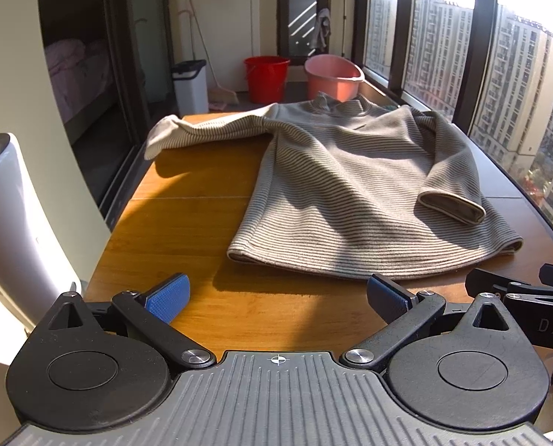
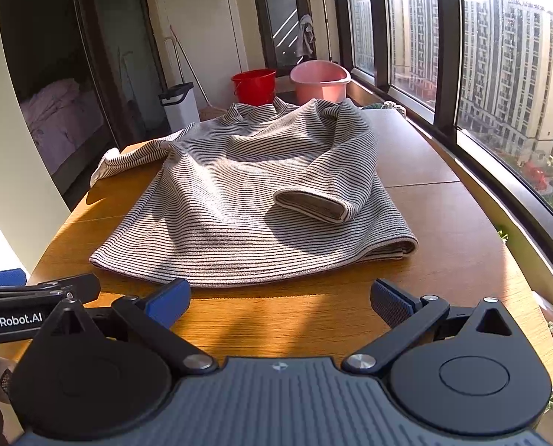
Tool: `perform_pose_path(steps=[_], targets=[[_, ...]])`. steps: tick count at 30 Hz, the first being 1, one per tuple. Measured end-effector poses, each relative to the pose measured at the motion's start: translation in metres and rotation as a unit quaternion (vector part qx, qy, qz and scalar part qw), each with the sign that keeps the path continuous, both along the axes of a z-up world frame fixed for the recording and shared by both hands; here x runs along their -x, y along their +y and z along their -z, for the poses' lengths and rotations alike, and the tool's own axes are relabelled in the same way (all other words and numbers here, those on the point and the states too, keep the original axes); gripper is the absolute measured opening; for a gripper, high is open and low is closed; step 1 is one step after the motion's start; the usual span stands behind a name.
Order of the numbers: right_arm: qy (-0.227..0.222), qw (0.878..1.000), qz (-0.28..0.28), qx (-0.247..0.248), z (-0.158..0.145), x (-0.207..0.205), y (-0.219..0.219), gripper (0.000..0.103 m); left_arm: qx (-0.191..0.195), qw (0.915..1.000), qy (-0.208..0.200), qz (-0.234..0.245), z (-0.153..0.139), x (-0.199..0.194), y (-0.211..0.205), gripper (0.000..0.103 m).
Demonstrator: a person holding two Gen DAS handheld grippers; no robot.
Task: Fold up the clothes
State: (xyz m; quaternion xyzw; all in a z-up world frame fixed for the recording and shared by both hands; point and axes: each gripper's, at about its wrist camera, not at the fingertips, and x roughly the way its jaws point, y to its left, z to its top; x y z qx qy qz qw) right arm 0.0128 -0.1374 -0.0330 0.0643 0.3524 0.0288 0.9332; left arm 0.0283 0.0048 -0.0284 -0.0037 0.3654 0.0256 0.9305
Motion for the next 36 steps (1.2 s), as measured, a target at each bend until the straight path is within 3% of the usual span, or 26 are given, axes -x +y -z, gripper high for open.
perform_pose_path(steps=[22,28,32,36], targets=[[0.015,1.0,0.003,-0.004,0.009,-0.006,-0.004,0.103,0.001,0.9999,0.014,-0.002,0.009,-0.005,0.001,0.103],[-0.022,0.999,-0.001,0.033,0.007,-0.024,-0.004,0.103,0.002,0.9999,0.005,0.013,0.016,-0.027,0.0,0.103],[-0.108,0.994,-0.013,0.009,0.005,-0.051,-0.017,0.103,0.035,0.9983,-0.003,0.046,0.017,-0.066,0.001,0.103],[-0.087,0.994,-0.005,-0.06,0.006,-0.105,-0.034,0.103,0.104,0.9917,0.008,0.074,0.021,-0.122,0.004,0.103]])
